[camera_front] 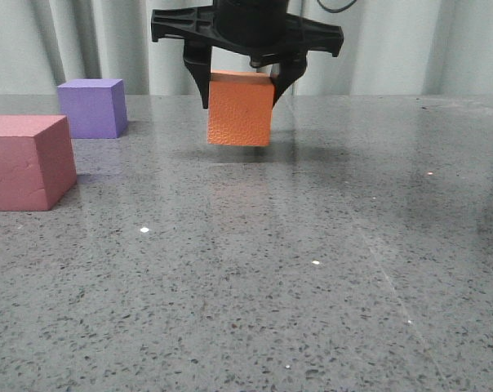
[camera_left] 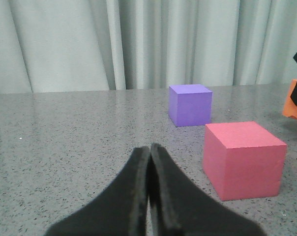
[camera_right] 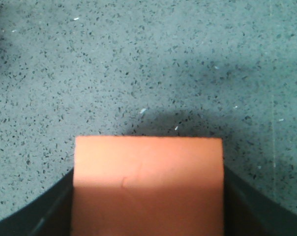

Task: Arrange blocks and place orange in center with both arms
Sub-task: 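Lift the orange cube and carry it toward the table center, then lower the orange cube, open the right gripper and withdraw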

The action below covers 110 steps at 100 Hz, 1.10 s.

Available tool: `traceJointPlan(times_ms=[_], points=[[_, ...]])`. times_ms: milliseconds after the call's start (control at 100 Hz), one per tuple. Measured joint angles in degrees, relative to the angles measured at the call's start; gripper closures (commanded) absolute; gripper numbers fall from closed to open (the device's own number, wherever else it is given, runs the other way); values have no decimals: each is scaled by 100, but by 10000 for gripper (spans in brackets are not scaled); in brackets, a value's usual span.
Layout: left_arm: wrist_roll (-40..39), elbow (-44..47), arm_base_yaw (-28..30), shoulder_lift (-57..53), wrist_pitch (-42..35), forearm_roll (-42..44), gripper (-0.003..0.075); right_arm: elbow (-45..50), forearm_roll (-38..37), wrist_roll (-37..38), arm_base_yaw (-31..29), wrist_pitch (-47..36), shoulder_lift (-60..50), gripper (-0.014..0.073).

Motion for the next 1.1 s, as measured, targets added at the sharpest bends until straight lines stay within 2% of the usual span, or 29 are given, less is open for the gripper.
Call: traceJointPlan(times_ms=[130,320,400,660,920,1100], points=[[0,0,0,0,0,0,739,0,11,0,0,-10,63,231],[0,0,0,0,0,0,739,0,108,0,0,1,224,-3],[0,0,0,0,0,0,739,0,117,4,0,1,236,-64],[0,0,0,0,0,0,739,-60,122,4,0,29,236,-71],[0,0,0,0,0,0,739,-507,-177,4,0,640,6,-71],[0,0,0,0,0,0,739,-695,-350,-440,0,668,-605,-70]])
